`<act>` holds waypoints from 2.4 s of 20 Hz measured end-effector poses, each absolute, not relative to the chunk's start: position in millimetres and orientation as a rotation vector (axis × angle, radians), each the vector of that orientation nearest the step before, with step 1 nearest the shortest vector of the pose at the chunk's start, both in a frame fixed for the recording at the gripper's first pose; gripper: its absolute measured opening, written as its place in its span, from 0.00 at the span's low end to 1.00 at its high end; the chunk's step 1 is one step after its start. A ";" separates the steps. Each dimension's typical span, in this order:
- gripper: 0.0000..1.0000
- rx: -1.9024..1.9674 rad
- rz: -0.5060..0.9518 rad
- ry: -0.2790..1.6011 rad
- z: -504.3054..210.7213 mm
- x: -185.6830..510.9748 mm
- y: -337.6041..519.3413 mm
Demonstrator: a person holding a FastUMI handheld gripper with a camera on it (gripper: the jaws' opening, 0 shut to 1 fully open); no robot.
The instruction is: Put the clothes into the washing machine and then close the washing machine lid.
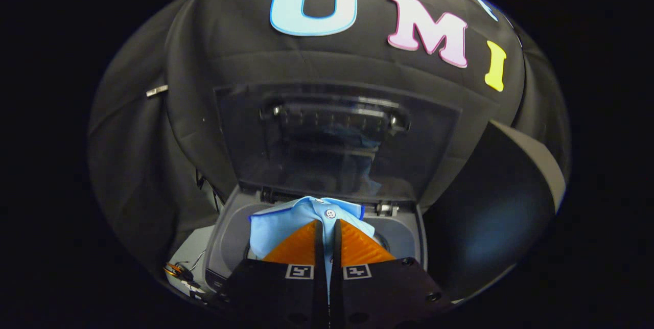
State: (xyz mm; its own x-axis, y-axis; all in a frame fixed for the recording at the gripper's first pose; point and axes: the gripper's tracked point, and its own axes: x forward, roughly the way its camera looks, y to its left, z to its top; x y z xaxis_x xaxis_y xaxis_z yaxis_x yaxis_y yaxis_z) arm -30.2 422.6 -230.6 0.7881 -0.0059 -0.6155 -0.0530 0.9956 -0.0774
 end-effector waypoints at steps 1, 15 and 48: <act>0.06 -0.087 0.020 0.684 -244.8 -30.6 422.3; 0.06 -0.132 -0.003 0.918 -363.5 -42.9 413.0; 0.98 -0.016 -0.017 0.485 -116.9 27.8 416.9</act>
